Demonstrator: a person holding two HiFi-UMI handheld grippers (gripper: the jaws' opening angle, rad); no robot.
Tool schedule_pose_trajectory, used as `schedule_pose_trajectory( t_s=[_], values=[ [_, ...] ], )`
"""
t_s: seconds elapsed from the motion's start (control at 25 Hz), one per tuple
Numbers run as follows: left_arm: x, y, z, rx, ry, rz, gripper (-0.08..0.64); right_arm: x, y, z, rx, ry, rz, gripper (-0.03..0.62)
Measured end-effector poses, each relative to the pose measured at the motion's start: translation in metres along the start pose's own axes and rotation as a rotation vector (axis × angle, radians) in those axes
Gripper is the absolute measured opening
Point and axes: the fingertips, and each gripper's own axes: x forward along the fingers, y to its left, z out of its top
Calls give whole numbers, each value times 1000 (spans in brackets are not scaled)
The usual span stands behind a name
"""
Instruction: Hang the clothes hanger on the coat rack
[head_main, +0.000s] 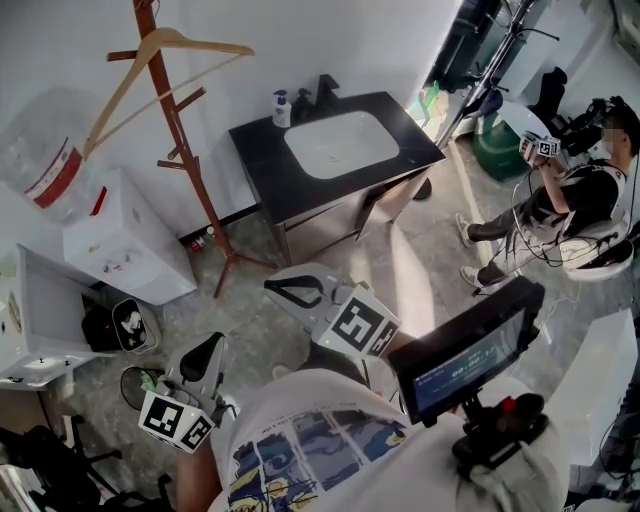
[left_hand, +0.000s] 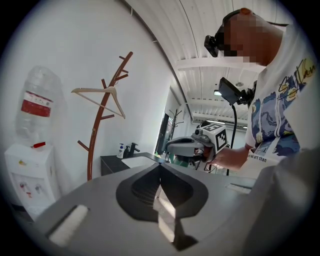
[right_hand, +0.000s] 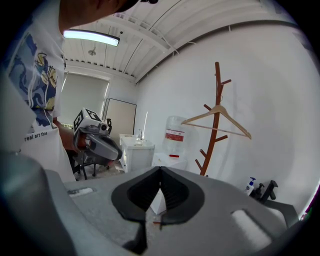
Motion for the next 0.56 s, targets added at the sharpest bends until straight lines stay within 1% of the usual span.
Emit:
schedule_pose_trajectory(
  t_s=[0.56],
  values=[
    [5,-4,-2,3,1,-14,3,-4,0,-6,-4,13,-6,3]
  ],
)
